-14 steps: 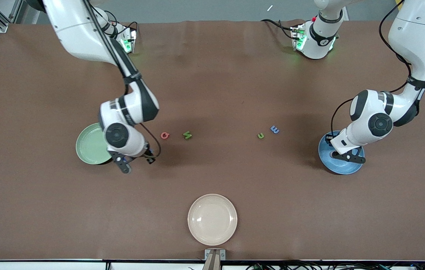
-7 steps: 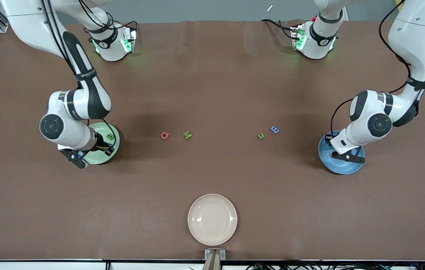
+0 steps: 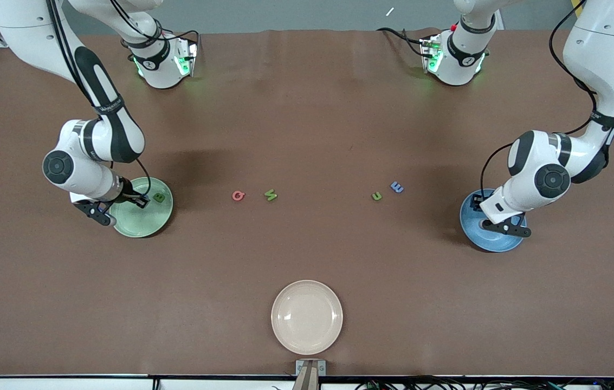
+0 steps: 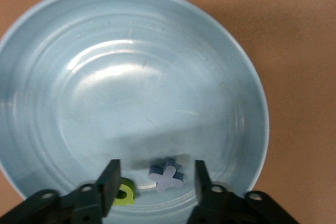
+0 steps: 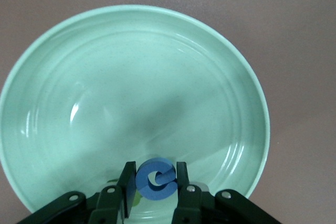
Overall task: Sort upper and lower case letters into plates
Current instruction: 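Drop the x in the blue plate while the right gripper drops C in green plate, then grasp the blue m with the left gripper while the right gripper grasps pink Q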
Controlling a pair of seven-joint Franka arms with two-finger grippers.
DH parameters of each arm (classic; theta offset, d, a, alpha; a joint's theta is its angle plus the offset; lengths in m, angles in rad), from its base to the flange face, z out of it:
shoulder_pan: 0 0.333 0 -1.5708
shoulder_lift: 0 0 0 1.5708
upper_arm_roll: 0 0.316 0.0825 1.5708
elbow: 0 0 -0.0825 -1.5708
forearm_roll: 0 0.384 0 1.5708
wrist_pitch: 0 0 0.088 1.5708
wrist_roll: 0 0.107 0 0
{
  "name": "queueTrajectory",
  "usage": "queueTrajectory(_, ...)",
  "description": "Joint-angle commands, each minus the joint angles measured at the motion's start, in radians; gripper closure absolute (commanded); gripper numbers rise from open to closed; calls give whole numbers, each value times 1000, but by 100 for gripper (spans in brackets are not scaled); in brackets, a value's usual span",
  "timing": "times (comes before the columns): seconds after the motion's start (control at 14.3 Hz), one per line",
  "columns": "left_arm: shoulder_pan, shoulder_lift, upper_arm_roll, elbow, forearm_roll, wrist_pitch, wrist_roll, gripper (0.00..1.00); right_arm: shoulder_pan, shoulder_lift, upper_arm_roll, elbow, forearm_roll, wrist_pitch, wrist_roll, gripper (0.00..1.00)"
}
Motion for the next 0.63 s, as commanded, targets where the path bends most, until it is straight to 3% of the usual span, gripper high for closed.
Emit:
queueTrajectory(0.0,9,-49,-59,47,17,-130,-7,0,-15,-42,17,-76,-12,55,-6,99)
queueTrajectory(0.28,4,-46,-170,104,5,-184,-175,0,-23,-36,17,-92,-10,80,-6,94)
queueTrajectory(0.35,-2,-43,-199,110,5,-184,-285,0,-27,-36,17,-92,-12,72,-6,79)
queueTrajectory(0.42,-6,-38,-223,114,5,-184,-404,0,-27,-36,17,-90,-12,71,-6,49)
queueTrajectory(0.49,-15,-34,-249,115,5,-184,-559,0,-27,-37,16,-89,-12,69,-6,10)
queueTrajectory(0.56,-26,-32,-265,115,5,-184,-716,0,-27,-43,16,-87,-12,60,-6,0)
